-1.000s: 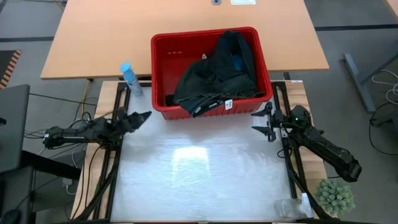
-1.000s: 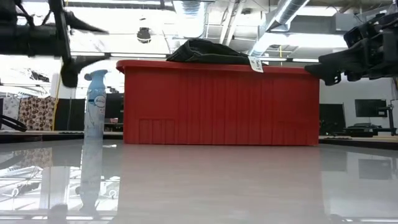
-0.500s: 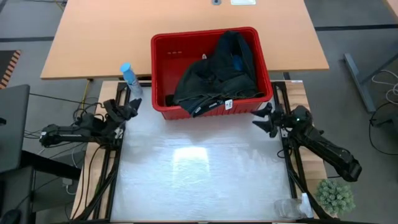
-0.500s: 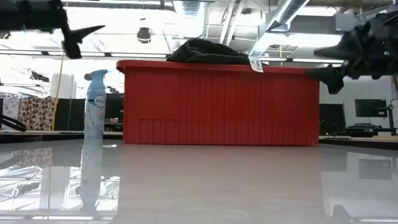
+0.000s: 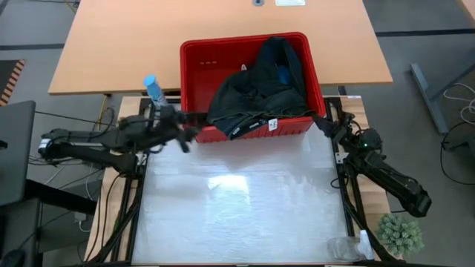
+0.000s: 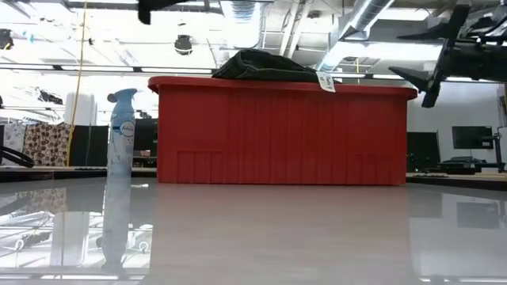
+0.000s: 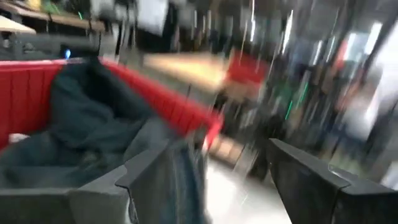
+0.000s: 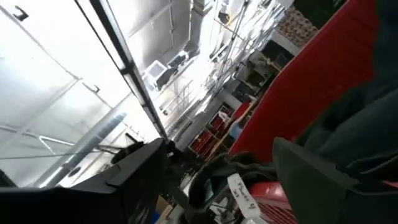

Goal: Fold Laundry from Bin
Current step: Fold the black pants from the red bin

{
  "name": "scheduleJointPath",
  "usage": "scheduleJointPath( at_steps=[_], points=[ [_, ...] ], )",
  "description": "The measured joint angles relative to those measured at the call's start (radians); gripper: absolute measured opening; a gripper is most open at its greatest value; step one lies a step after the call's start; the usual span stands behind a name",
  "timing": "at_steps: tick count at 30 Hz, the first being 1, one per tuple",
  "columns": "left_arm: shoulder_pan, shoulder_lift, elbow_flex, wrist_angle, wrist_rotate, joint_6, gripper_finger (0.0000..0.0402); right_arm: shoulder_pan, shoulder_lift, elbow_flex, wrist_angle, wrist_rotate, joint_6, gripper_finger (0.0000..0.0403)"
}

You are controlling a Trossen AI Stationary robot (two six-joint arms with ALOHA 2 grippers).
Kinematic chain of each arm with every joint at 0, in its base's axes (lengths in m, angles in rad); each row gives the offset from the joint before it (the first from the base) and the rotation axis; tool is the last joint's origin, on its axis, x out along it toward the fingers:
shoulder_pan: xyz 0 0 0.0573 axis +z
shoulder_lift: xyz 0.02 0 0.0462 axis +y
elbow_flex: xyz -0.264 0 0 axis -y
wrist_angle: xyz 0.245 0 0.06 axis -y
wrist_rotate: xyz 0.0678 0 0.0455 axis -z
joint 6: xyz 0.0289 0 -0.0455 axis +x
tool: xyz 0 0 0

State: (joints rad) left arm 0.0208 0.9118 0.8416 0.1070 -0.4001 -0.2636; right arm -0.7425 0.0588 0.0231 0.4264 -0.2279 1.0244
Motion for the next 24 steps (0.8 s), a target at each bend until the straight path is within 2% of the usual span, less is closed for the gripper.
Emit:
scheduleJointPath(
  at_steps=[5, 8, 11, 17, 21, 24],
  points=[
    [-0.002, 0.234, 0.327, -0.457, 0.020, 0.224, 0.0251, 0.021, 0.001, 0.007, 0.011, -0.012, 0.082, 0.0316],
    [-0.013, 0.365, 0.485, -0.686, -0.004, 0.342, 0.0251, 0.045, 0.002, 0.063, 0.001, -0.028, 0.006, 0.0316],
    [-0.020, 0.465, 0.609, -0.844, -0.027, 0.458, 0.0251, 0.067, 0.036, 0.170, -0.073, -0.028, -0.147, 0.0316],
    [-0.020, 0.577, 0.751, -0.946, -0.043, 0.628, 0.0251, 0.094, 0.225, 0.474, -0.327, -0.011, -0.552, 0.0316],
    [-0.022, 0.581, 0.767, -0.953, -0.126, 0.729, 0.0251, 0.112, 0.395, 0.674, -0.481, -0.008, -0.784, 0.0316],
    [-0.026, 0.581, 0.767, -0.973, -0.128, 0.774, 0.0251, 0.133, 0.500, 0.781, -0.528, -0.008, -0.905, 0.0316]
  ],
)
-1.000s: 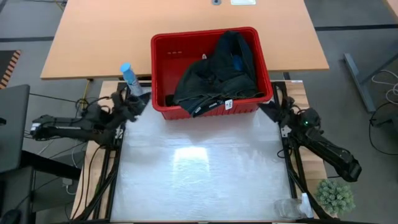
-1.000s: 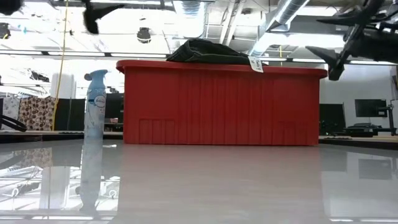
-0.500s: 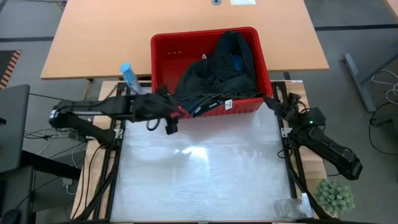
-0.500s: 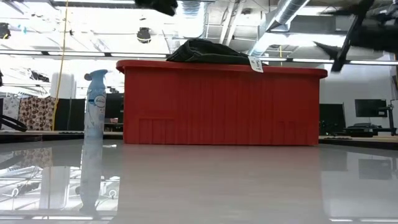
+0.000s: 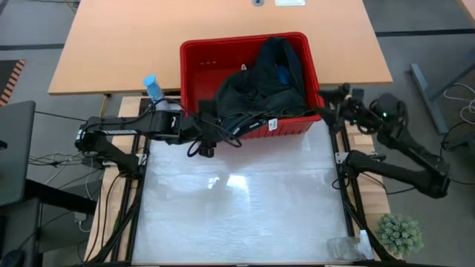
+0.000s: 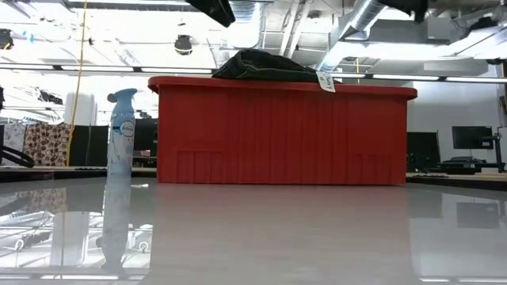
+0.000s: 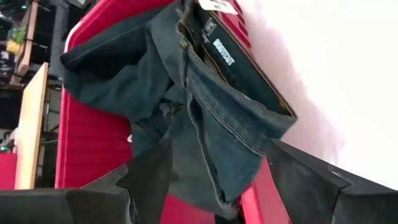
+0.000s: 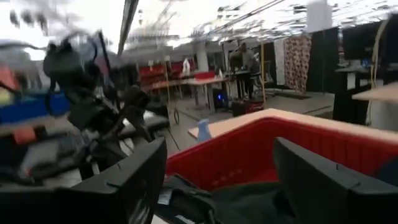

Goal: Fold Laundry from Bin
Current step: Fold the black pants from the red bin

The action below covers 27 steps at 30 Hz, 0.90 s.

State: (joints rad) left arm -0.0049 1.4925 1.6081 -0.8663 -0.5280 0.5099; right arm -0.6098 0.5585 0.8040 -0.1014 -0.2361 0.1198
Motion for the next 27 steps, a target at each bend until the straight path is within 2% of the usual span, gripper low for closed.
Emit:
scheduleJointPath(
  at_steps=[4, 7, 10, 14, 15, 20, 27],
  points=[
    [-0.025, -0.002, -0.015, -0.001, 0.089, 0.038, 0.0251, 0.032, 0.095, 0.091, -0.012, 0.000, -0.122, 0.0316],
    [-0.044, -0.002, -0.059, 0.001, 0.078, 0.074, 0.0251, 0.048, 0.148, 0.139, -0.063, 0.000, -0.196, 0.0316],
    [-0.058, -0.002, -0.113, 0.026, 0.002, 0.073, 0.0251, 0.047, 0.183, 0.160, -0.114, -0.001, -0.223, 0.0316],
    [-0.075, -0.001, -0.202, 0.152, -0.215, 0.103, 0.0251, 0.047, 0.215, 0.160, -0.133, -0.001, -0.226, 0.0316],
    [-0.075, -0.001, -0.220, 0.196, -0.233, 0.114, 0.0251, 0.047, 0.223, 0.160, -0.135, -0.001, -0.226, 0.0316],
    [-0.077, -0.002, -0.268, 0.258, -0.165, 0.104, 0.0251, 0.047, 0.235, 0.160, -0.134, -0.001, -0.226, 0.0316],
    [-0.069, -0.001, -0.273, 0.302, -0.145, 0.100, 0.0251, 0.046, 0.232, 0.160, -0.140, -0.001, -0.226, 0.0316]
  ],
)
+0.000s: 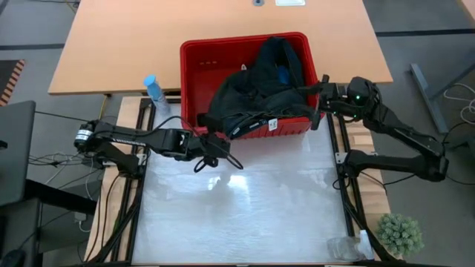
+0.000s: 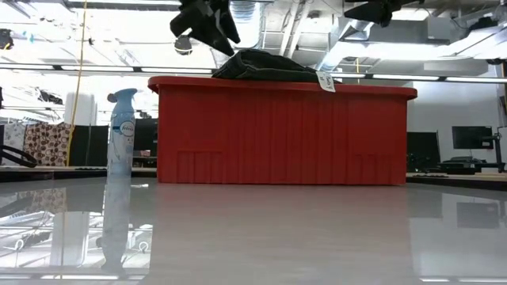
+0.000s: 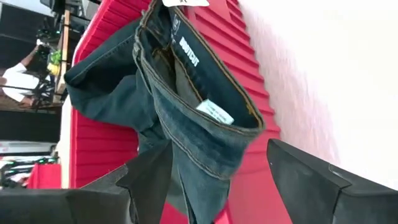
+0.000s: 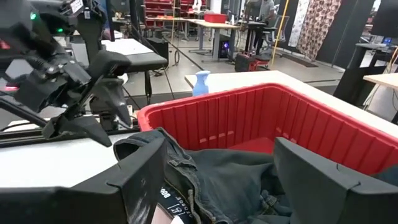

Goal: Fold Laundry from Bin
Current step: Fold the black pants from the red bin

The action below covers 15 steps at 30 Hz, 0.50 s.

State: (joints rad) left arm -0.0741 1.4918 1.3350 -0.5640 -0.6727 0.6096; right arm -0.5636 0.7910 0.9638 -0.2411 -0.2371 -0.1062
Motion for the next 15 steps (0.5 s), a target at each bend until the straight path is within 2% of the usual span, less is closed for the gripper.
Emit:
scheduleJointPath(
  at_steps=[6, 11, 15],
  points=[
    [0.010, 0.096, 0.000, 0.016, 0.009, 0.040, 0.0251, 0.000, -0.001, 0.000, 0.001, 0.000, 0.001, 0.0316],
    [0.014, 0.181, 0.000, 0.074, -0.092, 0.083, 0.0251, 0.000, -0.001, 0.000, -0.001, 0.000, 0.003, 0.0316],
    [0.014, 0.195, -0.001, 0.099, -0.191, 0.119, 0.0251, 0.002, -0.001, 0.000, -0.003, 0.000, 0.011, 0.0316]
  ],
)
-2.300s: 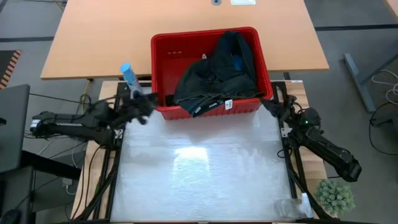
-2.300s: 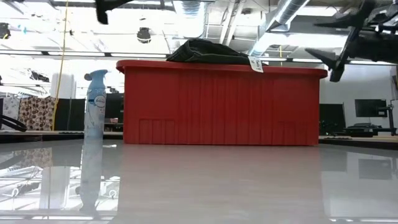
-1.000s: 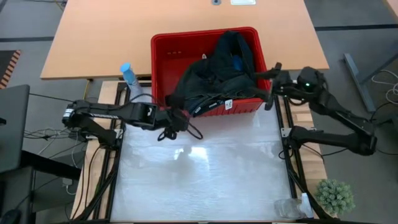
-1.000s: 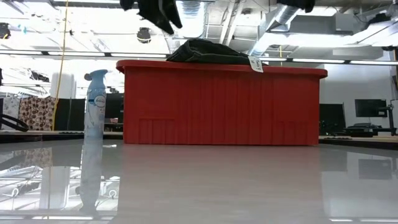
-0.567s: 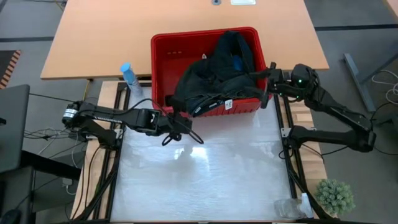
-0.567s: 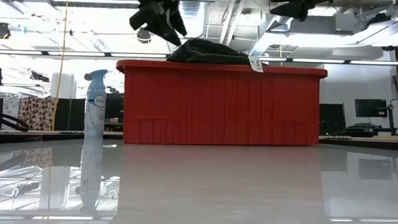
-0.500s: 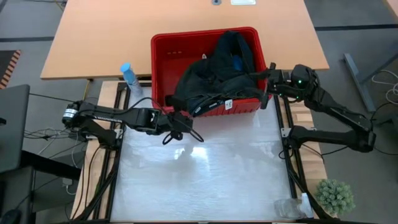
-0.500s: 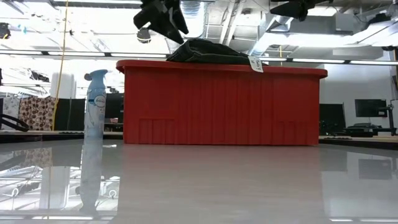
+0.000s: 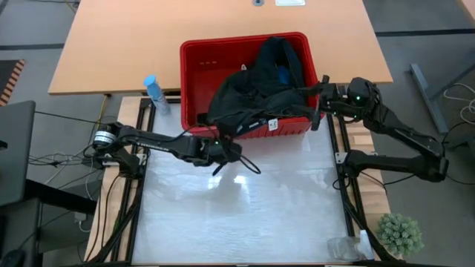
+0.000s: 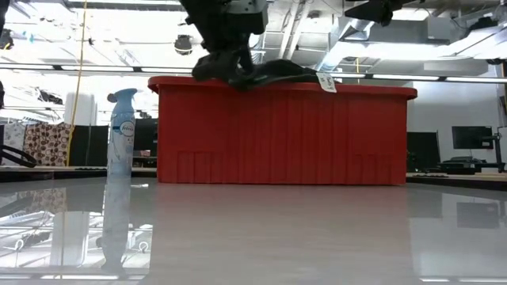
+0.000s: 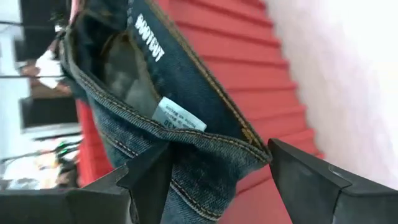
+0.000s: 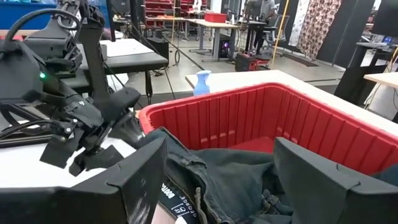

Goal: Fold Laundry from Bin
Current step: Fold the black pants from the red bin

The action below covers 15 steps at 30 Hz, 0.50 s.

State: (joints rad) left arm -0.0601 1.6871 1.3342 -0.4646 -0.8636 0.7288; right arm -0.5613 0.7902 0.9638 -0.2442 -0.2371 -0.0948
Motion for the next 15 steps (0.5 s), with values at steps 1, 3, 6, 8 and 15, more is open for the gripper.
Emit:
scheduleJointPath(
  at_steps=[1, 3, 6, 8, 15],
  points=[
    [-0.001, 0.000, 0.000, 0.007, -0.027, 0.004, 0.0251, 0.000, 0.000, 0.000, -0.001, 0.000, 0.000, 0.0316],
    [-0.001, -0.009, 0.000, 0.011, -0.066, 0.002, 0.0251, -0.002, 0.000, 0.000, -0.003, 0.000, 0.000, 0.0316],
    [0.004, -0.038, 0.000, 0.012, -0.083, -0.019, 0.0241, -0.003, 0.002, 0.000, -0.003, 0.000, -0.001, 0.0316],
    [0.006, -0.053, 0.001, 0.013, -0.078, -0.040, 0.0225, -0.003, 0.002, 0.000, -0.005, 0.000, -0.001, 0.0316],
    [0.030, -0.090, 0.001, 0.013, -0.061, -0.112, 0.0109, -0.003, 0.002, 0.000, -0.007, 0.000, -0.003, 0.0316]
  ],
)
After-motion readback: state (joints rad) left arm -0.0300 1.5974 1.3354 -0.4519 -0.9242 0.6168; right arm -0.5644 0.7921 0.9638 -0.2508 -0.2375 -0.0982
